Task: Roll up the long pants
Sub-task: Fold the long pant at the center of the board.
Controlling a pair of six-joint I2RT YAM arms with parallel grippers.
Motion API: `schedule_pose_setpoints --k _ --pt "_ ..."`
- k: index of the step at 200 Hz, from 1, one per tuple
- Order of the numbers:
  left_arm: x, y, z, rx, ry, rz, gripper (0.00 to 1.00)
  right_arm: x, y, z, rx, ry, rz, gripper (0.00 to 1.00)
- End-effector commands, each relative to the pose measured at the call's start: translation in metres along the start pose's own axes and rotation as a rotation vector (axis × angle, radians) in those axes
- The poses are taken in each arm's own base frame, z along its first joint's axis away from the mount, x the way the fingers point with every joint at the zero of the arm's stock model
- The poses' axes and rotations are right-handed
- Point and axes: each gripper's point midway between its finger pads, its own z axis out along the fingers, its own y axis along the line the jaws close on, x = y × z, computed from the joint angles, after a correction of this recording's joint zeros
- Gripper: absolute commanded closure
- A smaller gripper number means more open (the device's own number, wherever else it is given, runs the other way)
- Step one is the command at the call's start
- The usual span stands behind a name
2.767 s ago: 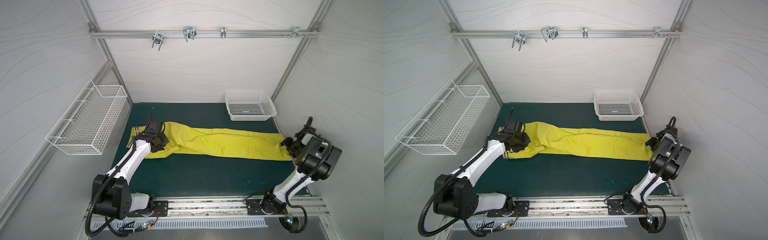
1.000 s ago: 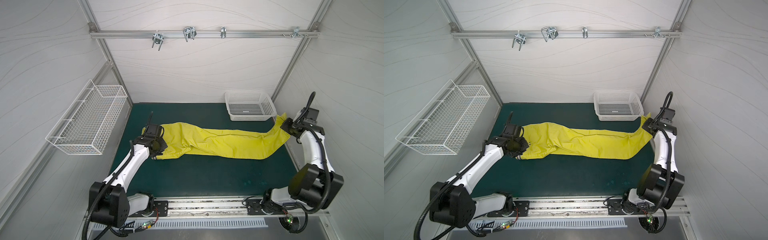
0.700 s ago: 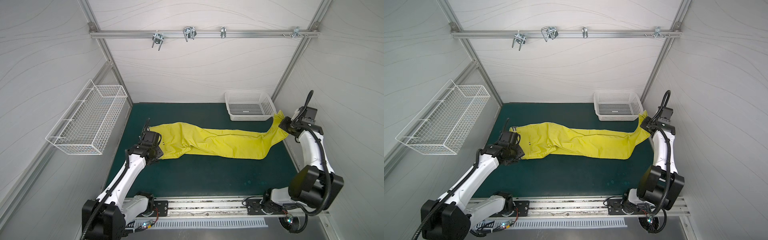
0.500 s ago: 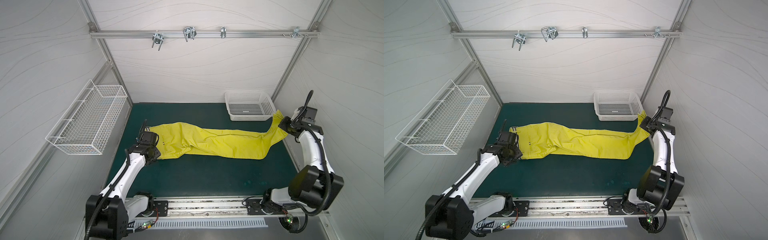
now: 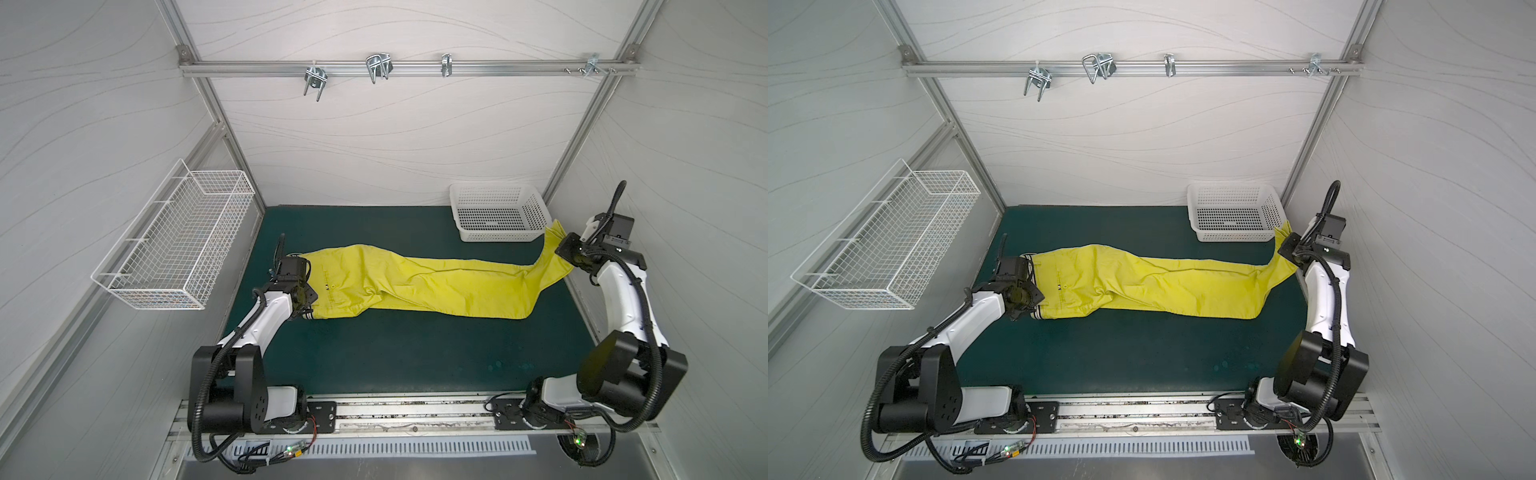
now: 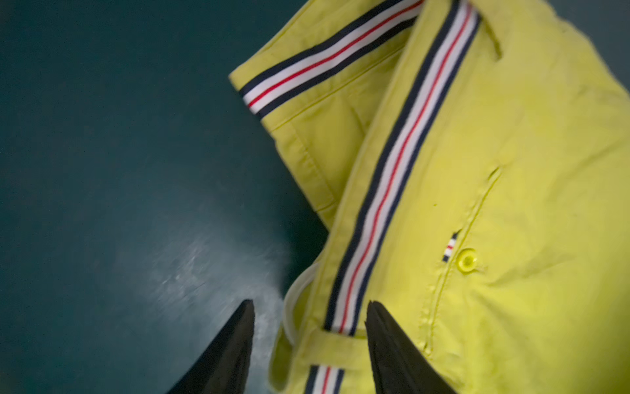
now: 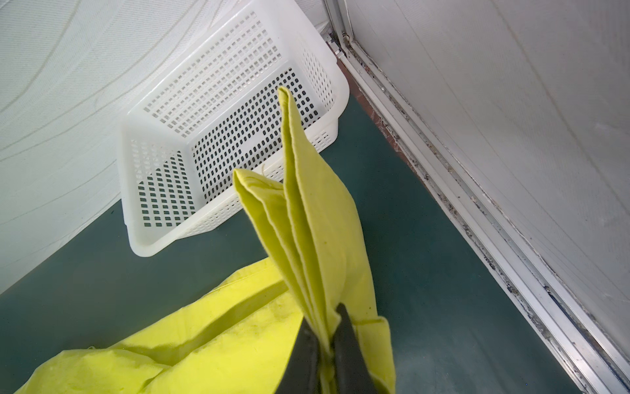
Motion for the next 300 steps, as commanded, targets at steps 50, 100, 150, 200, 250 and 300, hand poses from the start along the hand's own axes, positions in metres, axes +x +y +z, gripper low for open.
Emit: schedule_pose_setpoints --k 50,100,150,200,250,300 --pt "-0.040 -0.044 0.004 0.157 -0.122 -0.027 1.00 -0.003 -0.001 0.002 -0.008 -0.008 -0.004 1.00" --pt "-0.065 -0.049 -0.019 0.143 -0.189 -0.016 1.00 -0.010 -0.024 -0.004 0.020 -0.028 0.053 1.00" --pt "-0.039 -0.031 0.002 0.166 -0.187 -0.067 0.37 -0.009 -0.022 -0.001 -0.004 -0.022 0.067 1.00" --pt "-0.035 -0.024 0.016 0.131 -0.161 -0.065 0.40 -0.009 -0.019 0.004 -0.028 -0.010 0.074 1.00" --pt "-0.033 -0.035 0.036 0.187 -0.146 -0.082 0.48 -0.008 -0.019 0.005 -0.027 -0.009 0.077 1.00" --pt "-0.053 -0.062 0.015 0.318 -0.196 -0.129 0.99 -0.008 -0.026 0.003 0.011 -0.014 0.071 1.00"
